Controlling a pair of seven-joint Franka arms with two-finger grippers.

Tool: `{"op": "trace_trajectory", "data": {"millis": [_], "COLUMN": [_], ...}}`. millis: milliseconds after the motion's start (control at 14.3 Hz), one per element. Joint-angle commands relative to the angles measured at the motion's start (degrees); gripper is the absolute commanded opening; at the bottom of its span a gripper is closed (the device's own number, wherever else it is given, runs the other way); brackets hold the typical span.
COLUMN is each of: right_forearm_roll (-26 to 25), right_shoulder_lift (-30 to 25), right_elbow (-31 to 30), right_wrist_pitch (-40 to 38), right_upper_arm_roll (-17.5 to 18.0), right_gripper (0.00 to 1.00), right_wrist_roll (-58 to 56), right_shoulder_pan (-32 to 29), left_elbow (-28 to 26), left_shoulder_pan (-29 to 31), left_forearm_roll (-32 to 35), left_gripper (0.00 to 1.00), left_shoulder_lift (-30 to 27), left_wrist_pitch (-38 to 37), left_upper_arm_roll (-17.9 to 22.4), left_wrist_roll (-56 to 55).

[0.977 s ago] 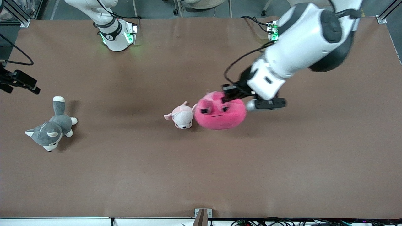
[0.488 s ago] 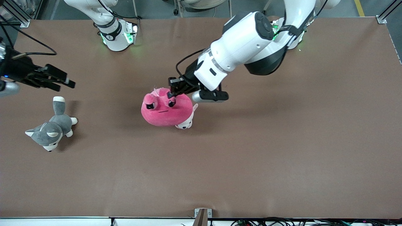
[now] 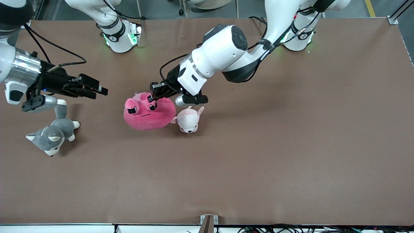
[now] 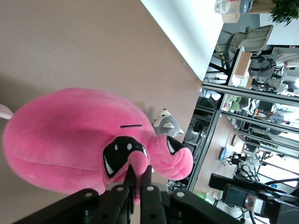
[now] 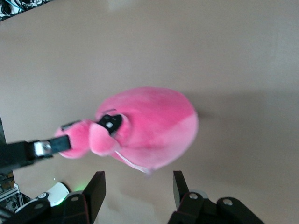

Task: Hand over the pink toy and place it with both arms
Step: 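Carry the pink plush toward the right gripper while the right gripper reaches, then grasp the pink plush with the right gripper beside the left gripper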

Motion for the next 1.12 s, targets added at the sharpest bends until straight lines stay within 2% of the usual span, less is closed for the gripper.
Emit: {"op": "trace_trajectory", "data": {"millis": [0, 1047], "right_forearm_roll": [2.76, 2.6], "right_shoulder_lift": [2.56, 6.26], "right_elbow": [1.16, 0.19], "right_wrist_pitch": [1.02, 1.9], "right_upper_arm_roll": [-0.36, -0.36], "right_gripper": [0.66, 0.67], "right_wrist_roll": [1.12, 0.86], "right_shoulder_pan": [1.1, 4.87], "left_elbow": [2.88, 2.7], "left_shoulder_pan": [-0.88, -2.38], "left_forearm_roll": [-0.85, -0.85], "left_gripper": [0.0, 0.0], "left_shoulder_lift": [1.61, 1.35], "left_wrist_pitch": [0.98, 1.68], "left_upper_arm_roll": [0.2, 0.2], "left_wrist_roll": [-0.87, -1.22]}}
